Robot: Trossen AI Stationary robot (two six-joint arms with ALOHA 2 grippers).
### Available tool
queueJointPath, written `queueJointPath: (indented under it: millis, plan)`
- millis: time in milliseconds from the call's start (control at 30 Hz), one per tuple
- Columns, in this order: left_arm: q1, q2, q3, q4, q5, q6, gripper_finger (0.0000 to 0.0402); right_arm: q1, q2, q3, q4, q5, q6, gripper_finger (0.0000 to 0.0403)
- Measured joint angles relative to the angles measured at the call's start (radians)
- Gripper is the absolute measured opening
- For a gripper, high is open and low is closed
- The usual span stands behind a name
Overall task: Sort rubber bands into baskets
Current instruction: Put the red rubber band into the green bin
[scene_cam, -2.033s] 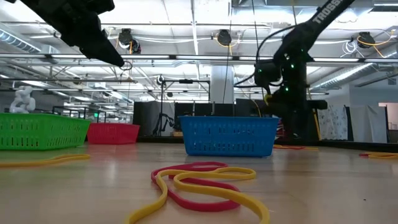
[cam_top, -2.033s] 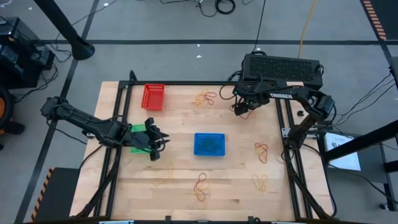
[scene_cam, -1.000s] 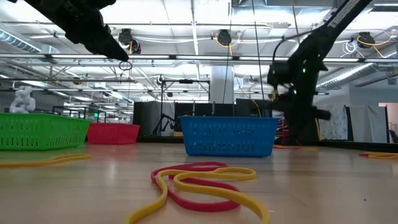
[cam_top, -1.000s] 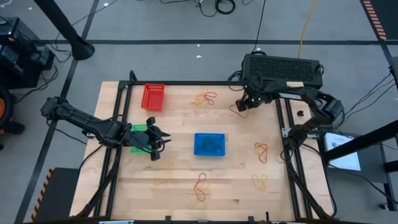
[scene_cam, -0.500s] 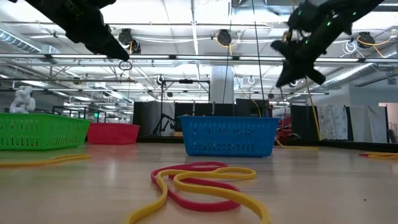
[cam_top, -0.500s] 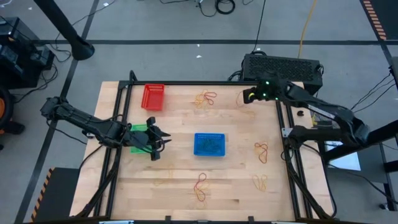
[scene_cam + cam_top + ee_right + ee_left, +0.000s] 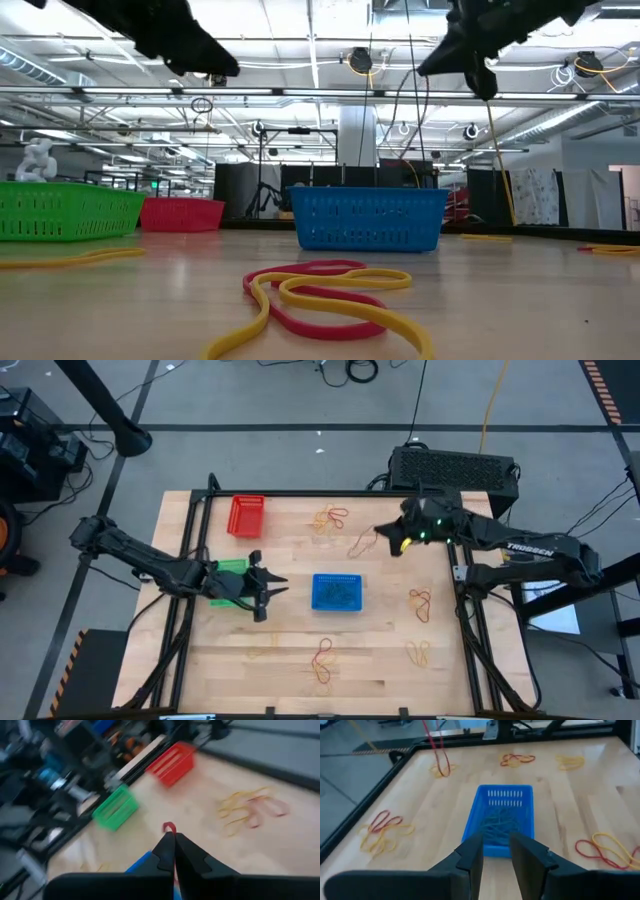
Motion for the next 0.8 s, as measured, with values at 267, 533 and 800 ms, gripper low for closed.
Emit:
queueJointPath:
  millis: [267,533,800]
  plan:
    - [-0.009,0.205,0.0,0.307,0.075,0.135,0.0102,0.253,0.138,0.0,0.157,0.047,-0.015,0.0]
    - [-0.046,0.339,0.001,0.503,0.11,0.254,0.0117,0.449,0.33,0.001,0.364,0.084,-0.042,0.0]
    - [-0.061,0.376,0.002,0.595,0.119,0.219,0.0238,0.557,0.497,0.001,0.59,0.091,-0.058,0.0]
